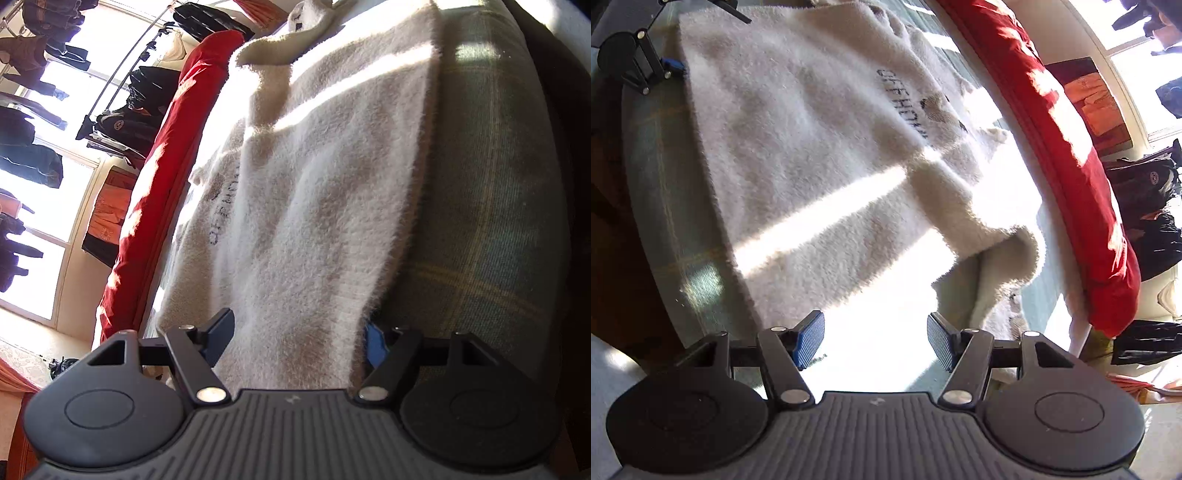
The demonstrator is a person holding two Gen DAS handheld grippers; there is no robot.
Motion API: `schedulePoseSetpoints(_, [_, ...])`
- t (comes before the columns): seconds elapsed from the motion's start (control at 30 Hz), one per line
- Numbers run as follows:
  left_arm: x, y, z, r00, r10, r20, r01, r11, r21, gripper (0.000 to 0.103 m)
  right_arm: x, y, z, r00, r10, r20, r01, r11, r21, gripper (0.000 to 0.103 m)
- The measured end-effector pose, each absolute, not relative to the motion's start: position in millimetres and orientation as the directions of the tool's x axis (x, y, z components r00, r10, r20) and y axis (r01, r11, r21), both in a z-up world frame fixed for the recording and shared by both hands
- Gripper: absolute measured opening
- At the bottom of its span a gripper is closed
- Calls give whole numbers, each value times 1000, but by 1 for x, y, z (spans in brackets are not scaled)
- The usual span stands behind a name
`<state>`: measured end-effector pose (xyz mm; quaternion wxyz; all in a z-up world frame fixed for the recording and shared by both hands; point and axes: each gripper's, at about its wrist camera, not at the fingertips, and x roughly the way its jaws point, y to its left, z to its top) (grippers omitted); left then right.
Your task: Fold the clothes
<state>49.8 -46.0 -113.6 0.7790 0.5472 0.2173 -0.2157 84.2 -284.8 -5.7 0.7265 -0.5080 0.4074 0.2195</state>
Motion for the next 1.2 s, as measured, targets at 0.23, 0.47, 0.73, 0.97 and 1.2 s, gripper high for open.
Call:
schedulePoseSetpoints(0.23, [53, -54, -117, 813, -110, -571, 574, 314, 757, 58, 62, -270, -41, 546, 41, -837, -796, 338, -502, 66])
schedulePoseSetpoints(0.47, [60, -58, -111, 801, -122, -587, 591, 324, 739, 48, 23, -192, -86, 537, 267, -800, -843, 194, -501, 66])
schedulePoseSetpoints(0.73, [68, -48, -94, 789, -142, -598, 597, 407, 691, 48, 38, -144, -100, 616, 310, -724, -787, 268, -555, 66])
schedulePoseSetpoints(0.97, [69, -20, -107, 789, -76, -610, 589, 377, 715, 48, 50, -194, -106, 750, 128, -648, -654, 286, -700, 66])
schedulePoseSetpoints(1.2, [67, 0, -114, 812, -11, -583, 545, 369, 753, 47, 62, -256, -109, 804, -16, -594, -555, 337, -760, 62])
